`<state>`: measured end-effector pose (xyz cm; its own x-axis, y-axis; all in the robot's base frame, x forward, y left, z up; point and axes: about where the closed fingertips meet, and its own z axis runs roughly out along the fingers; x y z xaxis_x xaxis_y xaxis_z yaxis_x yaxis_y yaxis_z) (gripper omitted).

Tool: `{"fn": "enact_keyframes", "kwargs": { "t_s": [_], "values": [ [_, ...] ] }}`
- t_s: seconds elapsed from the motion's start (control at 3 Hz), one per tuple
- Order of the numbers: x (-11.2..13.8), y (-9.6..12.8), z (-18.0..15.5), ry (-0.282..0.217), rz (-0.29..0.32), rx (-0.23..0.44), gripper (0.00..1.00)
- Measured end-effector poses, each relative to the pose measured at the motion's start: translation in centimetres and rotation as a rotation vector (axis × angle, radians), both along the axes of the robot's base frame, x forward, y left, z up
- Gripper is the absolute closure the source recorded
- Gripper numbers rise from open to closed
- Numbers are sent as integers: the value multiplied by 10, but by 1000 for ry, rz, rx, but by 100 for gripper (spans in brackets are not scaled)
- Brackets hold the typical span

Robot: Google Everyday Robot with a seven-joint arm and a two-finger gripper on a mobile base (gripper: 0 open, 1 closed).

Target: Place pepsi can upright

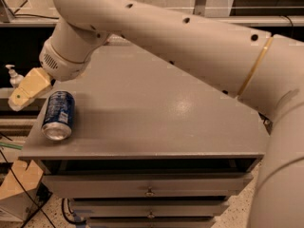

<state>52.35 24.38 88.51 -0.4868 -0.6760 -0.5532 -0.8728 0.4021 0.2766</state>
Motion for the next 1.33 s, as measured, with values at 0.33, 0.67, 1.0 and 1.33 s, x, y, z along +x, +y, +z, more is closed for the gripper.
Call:
{"fn": "enact_keyframes", "kwargs": {
  "t_s": [0.33,0.67,1.0,1.33],
  "values": [
    [4,-1,-22,35,-52,-55,0],
    [5,-12,-38,60,-108,-108,0],
    [0,-16,-49,70,-123,-160,18],
    [-3,-18,-42,50,-125,-177,41]
  ]
}}
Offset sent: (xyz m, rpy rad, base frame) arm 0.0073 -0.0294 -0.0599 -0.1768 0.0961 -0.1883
